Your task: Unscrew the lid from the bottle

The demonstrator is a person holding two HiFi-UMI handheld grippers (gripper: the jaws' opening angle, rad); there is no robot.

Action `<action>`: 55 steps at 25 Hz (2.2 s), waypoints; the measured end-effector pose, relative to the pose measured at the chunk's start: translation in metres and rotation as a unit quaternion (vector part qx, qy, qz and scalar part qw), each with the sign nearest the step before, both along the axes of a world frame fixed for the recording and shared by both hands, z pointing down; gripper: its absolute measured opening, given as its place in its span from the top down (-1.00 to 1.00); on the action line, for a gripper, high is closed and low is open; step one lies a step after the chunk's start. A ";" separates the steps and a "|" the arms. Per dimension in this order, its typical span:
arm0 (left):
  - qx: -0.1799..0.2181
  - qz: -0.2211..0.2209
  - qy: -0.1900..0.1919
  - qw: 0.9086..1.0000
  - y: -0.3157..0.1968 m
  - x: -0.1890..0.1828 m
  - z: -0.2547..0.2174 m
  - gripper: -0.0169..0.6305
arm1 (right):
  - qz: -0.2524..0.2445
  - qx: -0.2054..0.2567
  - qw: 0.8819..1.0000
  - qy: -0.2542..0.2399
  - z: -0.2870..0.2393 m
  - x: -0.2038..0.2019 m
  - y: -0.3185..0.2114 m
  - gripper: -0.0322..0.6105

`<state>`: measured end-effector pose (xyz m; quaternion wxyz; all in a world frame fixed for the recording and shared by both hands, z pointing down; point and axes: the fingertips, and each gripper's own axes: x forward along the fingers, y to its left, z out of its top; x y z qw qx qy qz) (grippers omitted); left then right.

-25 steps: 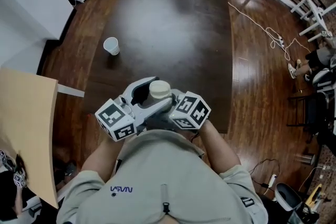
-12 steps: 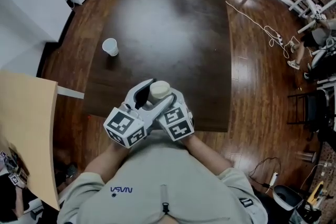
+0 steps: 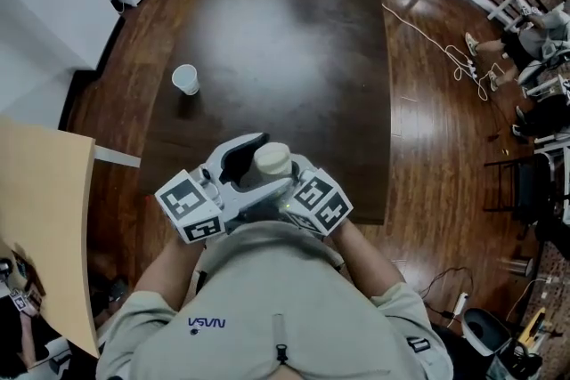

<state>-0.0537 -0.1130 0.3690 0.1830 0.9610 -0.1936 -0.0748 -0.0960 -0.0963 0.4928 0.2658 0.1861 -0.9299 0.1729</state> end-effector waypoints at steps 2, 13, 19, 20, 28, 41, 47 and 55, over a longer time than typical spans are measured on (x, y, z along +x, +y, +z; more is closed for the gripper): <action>0.008 0.045 0.013 0.999 0.005 -0.002 -0.010 -0.09 | -0.054 -0.025 0.998 -0.032 -0.011 -0.005 0.011 -0.05; -0.002 0.206 0.029 0.978 0.025 0.004 -0.024 -0.09 | -0.322 -0.165 0.920 -0.149 -0.055 -0.004 0.077 -0.05; -0.014 0.224 0.039 0.974 0.029 0.003 -0.019 0.05 | -0.339 -0.169 0.915 -0.139 -0.055 -0.011 0.084 -0.05; -0.012 0.223 0.037 0.974 0.029 0.003 -0.019 0.05 | -0.335 -0.168 0.917 -0.137 -0.054 -0.012 0.083 -0.05; 0.017 0.109 -0.009 0.994 0.012 0.010 -0.010 0.00 | -0.212 -0.090 0.969 -0.088 -0.032 -0.012 0.047 -0.05; 0.034 -0.131 -0.067 0.988 -0.021 -0.007 0.001 0.01 | 0.126 0.060 0.990 0.025 -0.011 -0.009 -0.031 -0.05; 0.036 -0.147 -0.076 0.986 -0.016 -0.004 0.005 0.01 | 0.149 0.069 0.986 0.023 -0.009 -0.007 -0.029 -0.05; 0.029 -0.127 -0.066 0.989 -0.018 -0.001 0.004 0.01 | 0.120 0.060 0.991 0.021 -0.011 -0.004 -0.026 -0.05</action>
